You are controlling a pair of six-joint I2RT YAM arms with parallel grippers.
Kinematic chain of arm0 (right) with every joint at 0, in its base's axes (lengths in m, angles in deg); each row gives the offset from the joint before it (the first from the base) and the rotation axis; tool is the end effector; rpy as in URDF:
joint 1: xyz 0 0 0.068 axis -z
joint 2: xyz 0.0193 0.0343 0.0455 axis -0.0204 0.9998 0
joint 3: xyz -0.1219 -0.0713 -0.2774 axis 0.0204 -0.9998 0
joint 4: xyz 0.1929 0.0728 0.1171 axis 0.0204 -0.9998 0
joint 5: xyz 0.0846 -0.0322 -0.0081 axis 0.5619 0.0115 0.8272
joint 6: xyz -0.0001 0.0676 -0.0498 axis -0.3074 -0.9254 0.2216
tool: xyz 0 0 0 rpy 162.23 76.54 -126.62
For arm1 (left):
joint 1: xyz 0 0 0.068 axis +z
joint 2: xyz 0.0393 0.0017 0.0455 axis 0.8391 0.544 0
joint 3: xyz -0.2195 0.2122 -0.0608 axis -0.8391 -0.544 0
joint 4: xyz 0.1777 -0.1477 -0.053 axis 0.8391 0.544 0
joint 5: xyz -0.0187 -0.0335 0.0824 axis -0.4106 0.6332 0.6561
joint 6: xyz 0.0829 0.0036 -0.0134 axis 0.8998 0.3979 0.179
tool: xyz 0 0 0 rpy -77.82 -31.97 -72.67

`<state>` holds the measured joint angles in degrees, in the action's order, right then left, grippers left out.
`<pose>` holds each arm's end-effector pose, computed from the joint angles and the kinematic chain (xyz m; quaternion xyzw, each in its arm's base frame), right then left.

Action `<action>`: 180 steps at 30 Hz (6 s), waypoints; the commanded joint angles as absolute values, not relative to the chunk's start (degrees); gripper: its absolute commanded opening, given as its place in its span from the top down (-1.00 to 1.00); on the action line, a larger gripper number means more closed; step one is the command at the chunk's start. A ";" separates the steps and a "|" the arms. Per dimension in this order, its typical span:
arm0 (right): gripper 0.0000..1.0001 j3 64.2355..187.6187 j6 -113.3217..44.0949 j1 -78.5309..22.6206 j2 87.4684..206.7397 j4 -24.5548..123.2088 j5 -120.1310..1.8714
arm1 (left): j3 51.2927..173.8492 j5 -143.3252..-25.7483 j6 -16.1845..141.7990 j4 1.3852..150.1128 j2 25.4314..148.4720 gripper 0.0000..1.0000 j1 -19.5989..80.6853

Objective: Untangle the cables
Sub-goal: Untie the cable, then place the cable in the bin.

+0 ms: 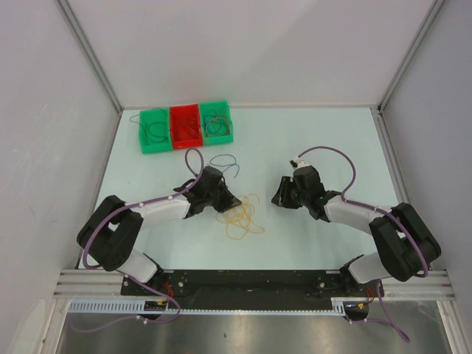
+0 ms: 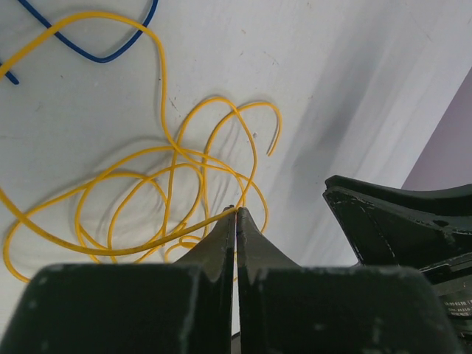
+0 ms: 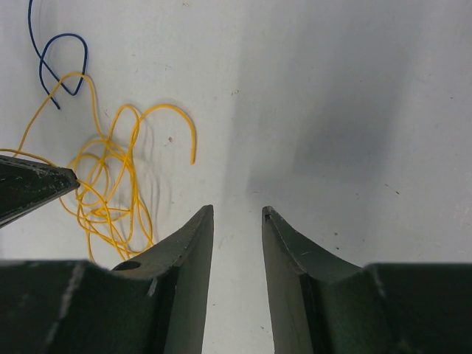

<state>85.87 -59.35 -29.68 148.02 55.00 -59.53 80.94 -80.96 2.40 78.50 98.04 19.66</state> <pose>0.2376 0.1527 0.1999 -0.0205 0.9095 0.2622 0.3219 0.2330 -0.1856 0.1939 -0.2616 0.8909 -0.3233 0.1825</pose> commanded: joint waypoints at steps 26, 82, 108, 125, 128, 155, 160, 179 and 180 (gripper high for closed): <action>0.25 85.80 -60.32 -27.83 149.43 57.57 -57.10 | 140.55 -103.05 31.48 104.22 90.03 0.99 20.83; -0.36 106.10 -50.83 -43.56 144.59 65.21 -72.39 | 155.63 -132.79 26.58 85.41 96.36 0.99 29.97; 0.00 102.77 -60.14 -50.95 162.97 58.80 -78.46 | 174.17 -134.20 4.16 61.86 101.19 0.99 50.53; -0.39 98.99 -66.73 -45.77 159.46 45.71 -83.30 | 177.78 -129.63 -3.75 54.39 102.34 0.99 63.19; -0.41 97.14 -67.35 -42.09 155.51 42.63 -83.21 | 177.34 -129.89 -3.75 54.39 102.25 0.99 63.11; -0.40 90.82 -57.59 -49.98 129.75 47.45 -91.81 | 166.95 -131.12 1.34 55.35 107.15 0.99 63.11; -0.40 83.36 -57.68 -49.89 131.67 53.86 -92.78 | 175.74 -129.19 1.09 57.20 113.14 0.99 63.11; -0.36 74.29 -59.52 -37.42 132.73 68.20 -72.67 | 179.18 -119.43 12.42 59.30 113.85 0.99 67.23; -0.36 74.03 -59.96 -36.19 132.65 68.81 -71.27 | 179.18 -119.08 13.64 59.66 113.85 1.00 68.20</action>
<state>75.24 -57.93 -39.08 133.92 63.20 -77.47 177.37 -121.36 8.96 59.11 115.90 65.34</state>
